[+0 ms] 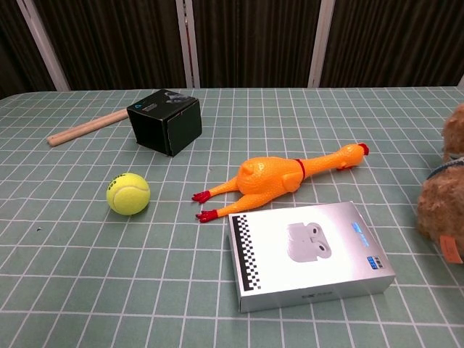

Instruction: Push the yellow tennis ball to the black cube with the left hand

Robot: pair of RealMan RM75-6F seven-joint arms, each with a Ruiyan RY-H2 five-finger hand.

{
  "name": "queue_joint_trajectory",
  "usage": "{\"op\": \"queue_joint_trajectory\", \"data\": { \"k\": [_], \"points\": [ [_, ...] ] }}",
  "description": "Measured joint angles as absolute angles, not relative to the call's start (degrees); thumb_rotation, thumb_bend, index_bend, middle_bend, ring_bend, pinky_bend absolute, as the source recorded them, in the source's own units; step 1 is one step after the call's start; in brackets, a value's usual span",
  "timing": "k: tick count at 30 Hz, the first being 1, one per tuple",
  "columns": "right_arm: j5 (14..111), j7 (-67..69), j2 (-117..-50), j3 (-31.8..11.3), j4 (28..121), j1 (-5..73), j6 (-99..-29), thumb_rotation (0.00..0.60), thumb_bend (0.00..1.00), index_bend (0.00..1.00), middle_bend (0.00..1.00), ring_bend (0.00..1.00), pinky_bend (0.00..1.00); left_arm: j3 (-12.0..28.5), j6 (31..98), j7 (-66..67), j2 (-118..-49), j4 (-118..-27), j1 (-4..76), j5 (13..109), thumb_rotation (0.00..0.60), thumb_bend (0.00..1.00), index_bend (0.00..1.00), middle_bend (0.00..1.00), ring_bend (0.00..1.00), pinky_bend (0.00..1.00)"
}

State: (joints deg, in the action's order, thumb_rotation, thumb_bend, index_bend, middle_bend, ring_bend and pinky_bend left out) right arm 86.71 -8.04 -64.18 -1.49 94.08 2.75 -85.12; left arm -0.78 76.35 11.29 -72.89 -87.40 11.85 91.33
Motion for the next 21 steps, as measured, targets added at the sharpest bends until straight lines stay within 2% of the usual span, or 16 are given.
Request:
{"op": "queue_joint_trajectory", "data": {
  "k": [2, 4, 12, 21],
  "points": [
    [86.79, -7.79, -64.05, -1.43, 94.19, 2.52, -85.44, 0.6, 0.34, 0.0, 0.0, 0.0, 0.04, -0.93, 76.18, 10.58, -75.24, -85.95, 12.78, 93.04, 0.6, 0.31, 0.46, 0.71, 0.42, 0.63],
    [86.91, -7.48, -63.91, -1.4, 94.25, 2.4, -85.65, 0.6, 0.34, 0.0, 0.0, 0.0, 0.04, -0.96, 76.0, 10.39, -77.35, -84.83, 13.64, 94.37, 0.6, 0.31, 0.48, 0.73, 0.44, 0.66],
    [87.94, -4.57, -62.91, -1.18, 94.3, 1.99, -86.48, 0.6, 0.34, 0.0, 0.0, 0.0, 0.04, -0.77, 71.95, 11.66, -86.09, -83.29, 17.14, 95.64, 0.6, 0.31, 0.56, 0.74, 0.45, 0.68],
    [89.23, 0.47, -61.13, -1.0, 94.2, 1.28, -88.16, 0.6, 0.34, 0.0, 0.0, 0.0, 0.04, -0.44, 67.56, 15.79, -93.76, -83.32, 18.49, 92.1, 0.6, 0.31, 0.57, 0.7, 0.45, 0.68]
  ]
}}
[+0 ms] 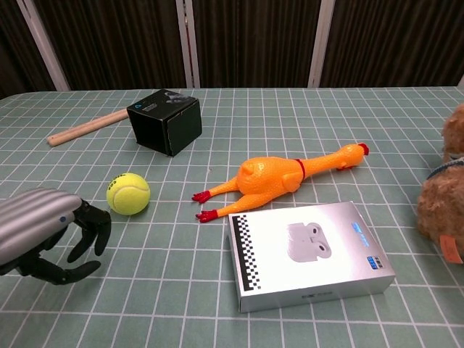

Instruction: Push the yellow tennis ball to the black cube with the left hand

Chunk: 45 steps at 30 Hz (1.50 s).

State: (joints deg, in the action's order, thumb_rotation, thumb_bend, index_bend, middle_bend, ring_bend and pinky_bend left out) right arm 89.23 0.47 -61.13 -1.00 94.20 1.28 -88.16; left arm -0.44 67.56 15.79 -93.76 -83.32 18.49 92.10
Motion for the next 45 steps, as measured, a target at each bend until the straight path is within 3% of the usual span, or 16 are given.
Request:
{"op": "queue_joint_trajectory", "data": {
  "k": [9, 30, 36, 45],
  "points": [
    [90.22, 3.33, -60.05, -0.89, 93.39, 1.0, -88.77, 0.6, 0.34, 0.0, 0.0, 0.0, 0.04, 2.13, 66.44, 16.94, -100.49, -79.73, 19.57, 87.98, 0.6, 0.31, 0.56, 0.68, 0.44, 0.68],
    [90.96, 3.36, -60.54, -1.35, 92.75, 0.98, -89.65, 0.6, 0.34, 0.0, 0.0, 0.0, 0.04, 4.38, 61.52, 20.13, -98.89, -77.68, 23.43, 82.62, 0.6, 0.27, 0.48, 0.62, 0.44, 0.65],
    [90.88, 2.94, -60.78, -1.36, 92.68, 1.08, -89.32, 0.6, 0.34, 0.0, 0.0, 0.0, 0.04, 4.71, 61.36, 19.93, -98.37, -77.6, 24.08, 82.12, 0.6, 0.27, 0.47, 0.61, 0.44, 0.51],
    [90.67, 2.66, -60.89, -1.4, 92.71, 1.22, -88.89, 0.6, 0.34, 0.0, 0.0, 0.0, 0.04, 6.43, 61.01, 19.43, -97.99, -76.54, 25.44, 80.52, 0.6, 0.27, 0.46, 0.59, 0.43, 0.49]
  ]
}}
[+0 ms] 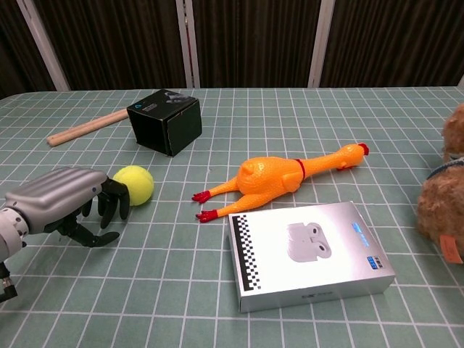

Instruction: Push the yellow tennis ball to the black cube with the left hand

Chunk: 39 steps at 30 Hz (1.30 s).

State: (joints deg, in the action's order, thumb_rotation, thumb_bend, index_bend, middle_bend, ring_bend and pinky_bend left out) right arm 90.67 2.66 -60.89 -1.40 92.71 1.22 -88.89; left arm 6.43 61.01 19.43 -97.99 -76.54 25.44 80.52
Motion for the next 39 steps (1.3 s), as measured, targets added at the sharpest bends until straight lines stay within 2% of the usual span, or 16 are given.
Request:
{"op": "queue_joint_trajectory", "data": {
  "k": [10, 18, 39],
  "points": [
    [90.33, 2.44, -60.87, -1.48, 92.79, 1.53, -88.1, 0.6, 0.34, 0.0, 0.0, 0.0, 0.04, 7.65, 60.5, 18.85, -98.8, -73.6, 27.23, 79.43, 0.6, 0.27, 0.46, 0.56, 0.41, 0.44],
    [90.15, 2.67, -60.62, -1.56, 92.91, 1.65, -87.82, 0.6, 0.34, 0.0, 0.0, 0.0, 0.04, 8.17, 60.11, 16.14, -100.03, -69.78, 29.11, 80.16, 0.6, 0.27, 0.42, 0.51, 0.37, 0.42],
    [90.06, 2.91, -60.38, -1.46, 92.9, 1.77, -87.36, 0.6, 0.34, 0.0, 0.0, 0.0, 0.04, 11.63, 61.47, 17.84, -104.16, -61.74, 31.95, 75.68, 0.6, 0.27, 0.39, 0.5, 0.36, 0.41]
  ]
}}
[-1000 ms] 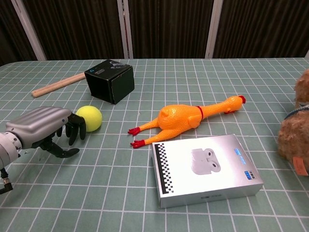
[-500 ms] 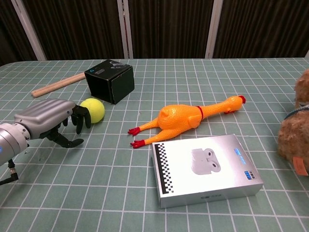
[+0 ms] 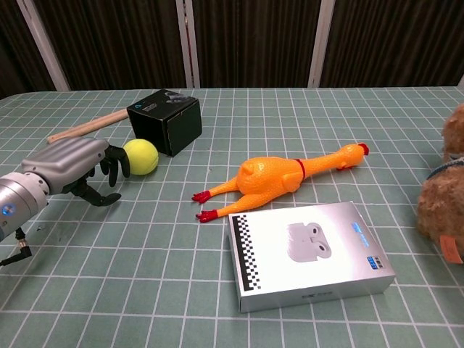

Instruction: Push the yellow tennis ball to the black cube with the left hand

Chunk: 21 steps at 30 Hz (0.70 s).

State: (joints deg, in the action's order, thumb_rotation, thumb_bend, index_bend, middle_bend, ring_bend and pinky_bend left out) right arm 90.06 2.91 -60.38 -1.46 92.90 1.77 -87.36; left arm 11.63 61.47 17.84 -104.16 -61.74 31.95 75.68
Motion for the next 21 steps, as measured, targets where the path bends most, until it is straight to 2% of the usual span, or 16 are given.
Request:
{"op": "queue_joint_trajectory", "data": {
  "k": [11, 21],
  "points": [
    [90.11, 3.13, -60.18, -1.44, 92.89, 1.72, -87.44, 0.6, 0.34, 0.0, 0.0, 0.0, 0.04, 13.23, 61.1, 21.29, -105.84, -58.6, 34.3, 73.31, 0.6, 0.27, 0.37, 0.48, 0.34, 0.41],
    [89.78, 3.12, -60.1, -1.49, 92.9, 1.83, -87.04, 0.6, 0.34, 0.0, 0.0, 0.0, 0.04, 14.1, 59.46, 22.41, -107.19, -54.15, 36.72, 71.62, 0.6, 0.27, 0.33, 0.41, 0.3, 0.37]
  ]
}}
